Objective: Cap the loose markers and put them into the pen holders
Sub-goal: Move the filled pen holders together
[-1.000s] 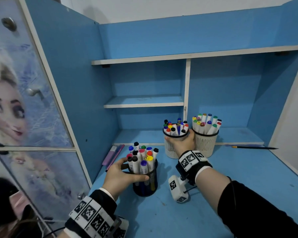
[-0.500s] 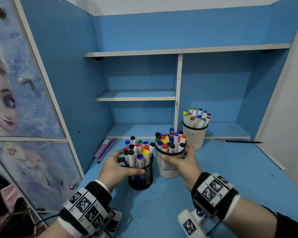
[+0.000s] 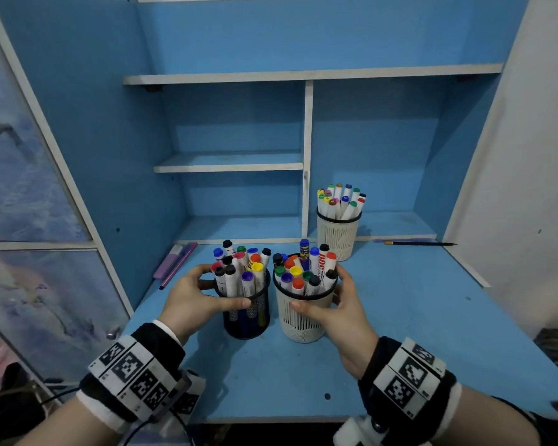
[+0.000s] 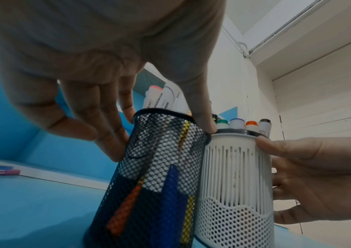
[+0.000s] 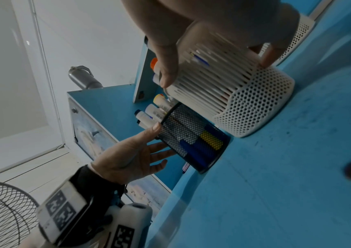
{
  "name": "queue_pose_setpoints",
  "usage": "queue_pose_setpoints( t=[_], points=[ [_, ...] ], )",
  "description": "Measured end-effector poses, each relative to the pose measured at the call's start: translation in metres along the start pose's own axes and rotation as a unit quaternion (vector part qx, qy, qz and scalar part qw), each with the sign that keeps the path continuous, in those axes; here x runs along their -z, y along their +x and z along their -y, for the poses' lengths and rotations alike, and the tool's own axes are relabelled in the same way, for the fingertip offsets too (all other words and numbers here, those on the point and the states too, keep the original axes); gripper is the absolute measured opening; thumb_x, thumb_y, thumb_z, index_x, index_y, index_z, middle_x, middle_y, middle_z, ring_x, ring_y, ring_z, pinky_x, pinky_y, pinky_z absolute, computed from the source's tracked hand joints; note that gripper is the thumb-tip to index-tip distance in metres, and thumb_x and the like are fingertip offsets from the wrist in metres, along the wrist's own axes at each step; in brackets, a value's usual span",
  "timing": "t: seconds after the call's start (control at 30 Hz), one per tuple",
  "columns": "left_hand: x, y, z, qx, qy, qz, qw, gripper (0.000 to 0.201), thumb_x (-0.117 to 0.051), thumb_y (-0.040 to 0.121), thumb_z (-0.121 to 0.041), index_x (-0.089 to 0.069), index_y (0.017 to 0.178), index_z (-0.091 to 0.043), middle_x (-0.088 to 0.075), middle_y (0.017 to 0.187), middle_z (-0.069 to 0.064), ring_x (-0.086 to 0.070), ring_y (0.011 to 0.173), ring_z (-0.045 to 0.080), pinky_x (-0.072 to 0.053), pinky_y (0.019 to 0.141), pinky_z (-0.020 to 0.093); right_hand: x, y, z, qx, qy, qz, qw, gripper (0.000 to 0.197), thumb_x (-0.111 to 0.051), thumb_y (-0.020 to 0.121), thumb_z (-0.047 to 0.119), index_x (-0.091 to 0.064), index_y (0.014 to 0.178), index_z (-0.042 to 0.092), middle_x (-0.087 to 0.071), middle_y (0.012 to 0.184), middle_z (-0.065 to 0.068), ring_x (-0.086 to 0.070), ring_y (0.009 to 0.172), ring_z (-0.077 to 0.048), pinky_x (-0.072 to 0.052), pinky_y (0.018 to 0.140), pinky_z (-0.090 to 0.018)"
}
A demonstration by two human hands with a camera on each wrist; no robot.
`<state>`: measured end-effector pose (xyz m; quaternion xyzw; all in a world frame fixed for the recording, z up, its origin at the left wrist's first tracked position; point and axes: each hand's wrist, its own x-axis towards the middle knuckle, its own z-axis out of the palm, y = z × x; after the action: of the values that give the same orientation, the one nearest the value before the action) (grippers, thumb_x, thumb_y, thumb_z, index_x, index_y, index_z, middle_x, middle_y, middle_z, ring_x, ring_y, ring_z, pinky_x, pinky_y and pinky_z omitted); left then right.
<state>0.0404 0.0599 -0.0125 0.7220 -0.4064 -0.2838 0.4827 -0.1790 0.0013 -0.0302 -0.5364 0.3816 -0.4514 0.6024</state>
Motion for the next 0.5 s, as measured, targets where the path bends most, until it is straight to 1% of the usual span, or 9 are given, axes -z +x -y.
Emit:
queue_pose_setpoints(
  t=[0.07,0.13,0.23,0.27,0.33,0.37,0.43,0.47,0.5],
  points=[
    [-0.002,-0.001,0.0,0.001,0.005,0.001,1.0,0.105,-0.089,0.018,-0.047,-0.056,0.116,-0.026,-0.066,0.104,0.002,-0.061,0.101,0.018,-0.051,0.09,0.039,-0.002,0.003,0.0,-0.001,0.003,0.0,1.0,0.092,-0.081,0.064,-0.002,-0.036,0.137,0.032,-0.056,0.123,0.008,-0.052,0.104,0.002,-0.047,0.085,-0.022],
    [-0.003,-0.001,0.001,0.005,0.004,0.001,1.0,0.098,-0.093,0.025,-0.04,-0.056,0.115,-0.027,-0.066,0.103,0.002,-0.06,0.102,0.018,-0.051,0.091,0.04,-0.002,0.005,0.0,-0.003,0.005,-0.002,1.0,0.092,-0.081,0.064,-0.004,-0.036,0.137,0.031,-0.057,0.122,0.007,-0.054,0.103,0.001,-0.048,0.083,-0.021],
    [-0.003,0.001,0.003,0.004,0.007,0.004,1.0,0.105,-0.091,0.02,-0.045,-0.056,0.118,-0.027,-0.066,0.103,0.001,-0.06,0.102,0.017,-0.051,0.091,0.041,-0.001,0.008,0.0,-0.016,-0.01,-0.001,1.0,0.091,-0.077,0.064,-0.011,-0.036,0.134,0.032,-0.057,0.119,0.005,-0.056,0.099,0.0,-0.049,0.076,-0.019],
    [-0.002,0.001,0.003,0.003,0.007,0.005,1.0,0.105,-0.094,0.022,-0.043,-0.055,0.119,-0.026,-0.066,0.104,0.002,-0.06,0.101,0.017,-0.051,0.091,0.041,0.001,0.009,0.002,-0.027,-0.019,0.002,0.999,0.09,-0.073,0.066,-0.016,-0.037,0.133,0.032,-0.058,0.118,0.003,-0.056,0.099,-0.002,-0.049,0.072,-0.019],
    [-0.002,0.002,0.004,-0.001,0.005,0.006,1.0,0.096,-0.095,0.033,-0.034,-0.055,0.12,-0.025,-0.065,0.105,0.002,-0.06,0.102,0.018,-0.051,0.09,0.04,0.009,0.015,0.005,-0.057,-0.024,0.005,0.998,0.088,-0.055,0.069,-0.025,-0.037,0.138,0.027,-0.057,0.125,-0.002,-0.057,0.106,-0.012,-0.047,0.069,-0.023],
    [-0.002,0.002,0.005,-0.003,0.004,0.007,1.0,0.092,-0.094,0.037,-0.031,-0.055,0.12,-0.025,-0.065,0.105,0.003,-0.06,0.101,0.018,-0.051,0.09,0.04,0.014,0.019,0.007,-0.073,-0.016,-0.002,0.997,0.088,-0.047,0.07,-0.026,-0.037,0.141,0.026,-0.054,0.131,-0.004,-0.056,0.111,-0.017,-0.046,0.067,-0.024],
    [-0.002,0.002,0.005,-0.007,0.002,0.01,1.0,0.088,-0.093,0.039,-0.03,-0.054,0.118,-0.026,-0.065,0.106,0.003,-0.061,0.1,0.019,-0.052,0.088,0.039,0.027,0.031,0.015,-0.088,0.003,-0.04,0.995,0.082,-0.04,0.07,-0.022,-0.043,0.138,0.024,-0.047,0.139,-0.007,-0.052,0.118,-0.024,-0.041,0.065,-0.025],
    [-0.002,0.002,0.006,-0.007,0.0,0.011,1.0,0.087,-0.092,0.039,-0.03,-0.054,0.117,-0.027,-0.064,0.106,0.003,-0.061,0.1,0.019,-0.052,0.088,0.038,0.033,0.038,0.021,-0.088,0.003,-0.066,0.994,0.077,-0.04,0.071,-0.019,-0.046,0.135,0.022,-0.047,0.138,-0.007,-0.052,0.116,-0.023,-0.039,0.067,-0.026],
    [-0.002,0.002,0.006,-0.007,-0.004,0.012,1.0,0.087,-0.092,0.039,-0.03,-0.053,0.117,-0.028,-0.064,0.106,0.002,-0.061,0.1,0.02,-0.052,0.087,0.037,0.038,0.047,0.027,-0.082,0.0,-0.091,0.992,0.071,-0.041,0.072,-0.016,-0.049,0.132,0.021,-0.05,0.134,-0.006,-0.053,0.11,-0.019,-0.039,0.07,-0.028]
  ],
)
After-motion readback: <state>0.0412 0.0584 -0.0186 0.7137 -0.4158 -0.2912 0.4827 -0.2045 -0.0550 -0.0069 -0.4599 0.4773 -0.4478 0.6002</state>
